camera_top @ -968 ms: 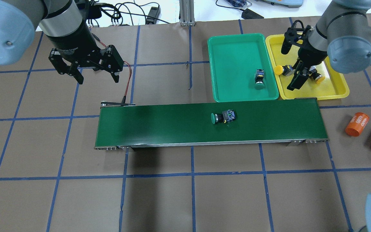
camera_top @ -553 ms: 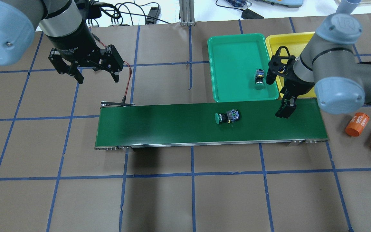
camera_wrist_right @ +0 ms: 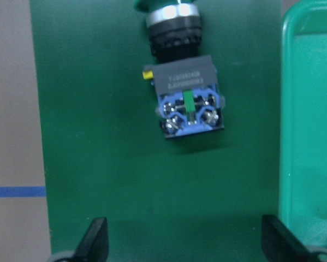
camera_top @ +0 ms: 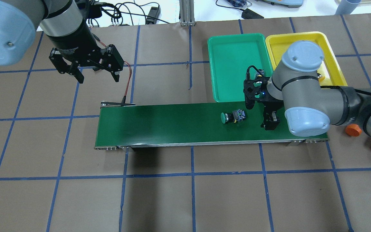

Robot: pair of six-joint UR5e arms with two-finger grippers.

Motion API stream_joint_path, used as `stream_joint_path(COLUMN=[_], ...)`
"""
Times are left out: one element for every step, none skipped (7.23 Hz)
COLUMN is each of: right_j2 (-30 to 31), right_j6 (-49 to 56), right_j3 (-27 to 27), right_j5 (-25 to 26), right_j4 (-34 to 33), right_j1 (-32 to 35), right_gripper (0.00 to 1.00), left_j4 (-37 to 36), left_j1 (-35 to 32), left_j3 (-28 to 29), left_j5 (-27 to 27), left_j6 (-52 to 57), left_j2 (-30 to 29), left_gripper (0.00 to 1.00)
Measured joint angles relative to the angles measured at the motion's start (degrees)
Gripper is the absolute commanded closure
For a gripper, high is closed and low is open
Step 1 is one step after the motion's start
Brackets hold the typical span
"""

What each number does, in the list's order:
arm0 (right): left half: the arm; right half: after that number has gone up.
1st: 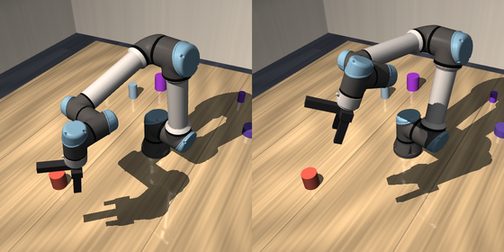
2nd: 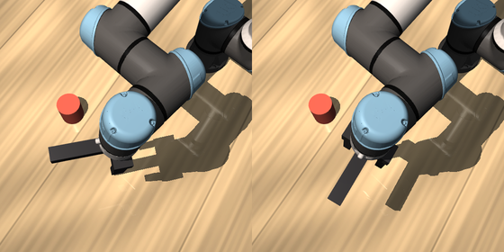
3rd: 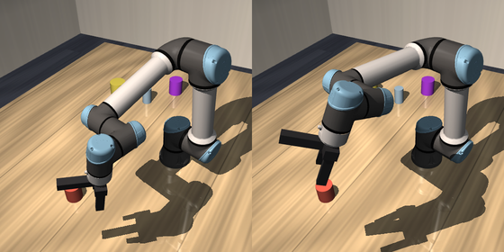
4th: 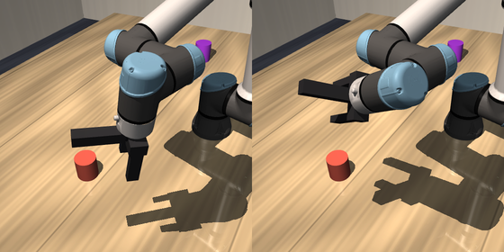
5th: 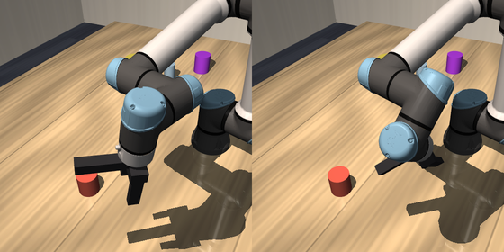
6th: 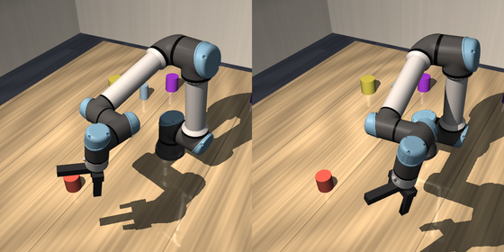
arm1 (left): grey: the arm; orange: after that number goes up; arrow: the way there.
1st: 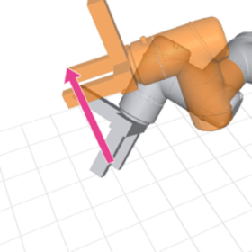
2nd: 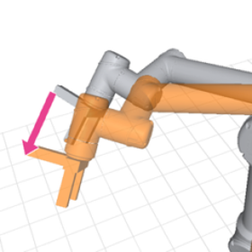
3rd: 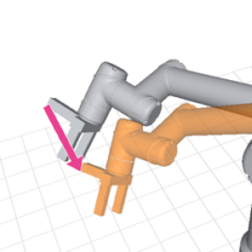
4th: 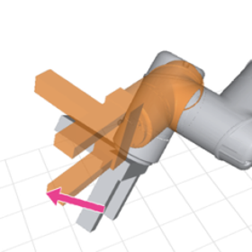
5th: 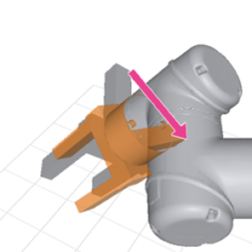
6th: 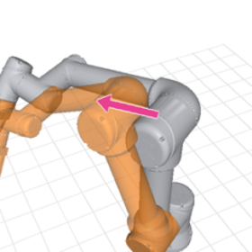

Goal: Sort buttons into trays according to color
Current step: 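Move the right gripper back and grasp the green-capped switch on the conveyor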

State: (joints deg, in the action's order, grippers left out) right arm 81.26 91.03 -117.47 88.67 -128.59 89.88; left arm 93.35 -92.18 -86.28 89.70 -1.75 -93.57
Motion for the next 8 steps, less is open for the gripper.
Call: stream_joint_path(right_j2=[-0.7, -1.9, -3.2, -3.9, -4.3, -4.4, -4.4, -4.4], right_j6=[1.2, 1.9, 2.1, 2.2, 2.1, 1.9, 1.8, 1.7], right_j3=[0.7, 1.8, 2.9, 3.4, 3.5, 3.5, 3.5, 3.6], right_j5=[0.9, 1.3, 1.6, 2.0, 2.5, 2.8, 3.0, 3.1], right_j4=[-0.2, -0.3, -0.3, -0.3, -0.2, -0.2, 0.0, 0.2], right_j1=[1.5, 2.5, 3.4, 4.5, 5.1, 5.4, 5.5, 5.5], right_gripper=[0.0, 0.0, 0.12, 0.19, 0.58, 0.99, 1.0, 1.0], left_j4=[0.0, 0.0, 0.0, 0.0, 0.0, 0.0, 0.0, 0.0], left_j1=[0.0, 0.1, 0.1, 0.1, 0.1, 0.1, 0.1, 0.1], left_j3=[0.0, 0.0, -0.1, -0.1, -0.1, -0.1, 0.0, 0.0], left_j5=[0.0, 0.0, 0.0, 0.0, 0.0, 0.0, -0.1, -0.1], left_j6=[0.2, 0.3, 0.3, 0.2, 0.2, 0.2, 0.2, 0.2], left_j2=[0.0, 0.0, 0.1, 0.1, 0.2, 0.2, 0.3, 0.3], left_gripper=[0.0, 0.0, 0.0, 0.0, 0.0, 0.0, 0.0, 0.0])
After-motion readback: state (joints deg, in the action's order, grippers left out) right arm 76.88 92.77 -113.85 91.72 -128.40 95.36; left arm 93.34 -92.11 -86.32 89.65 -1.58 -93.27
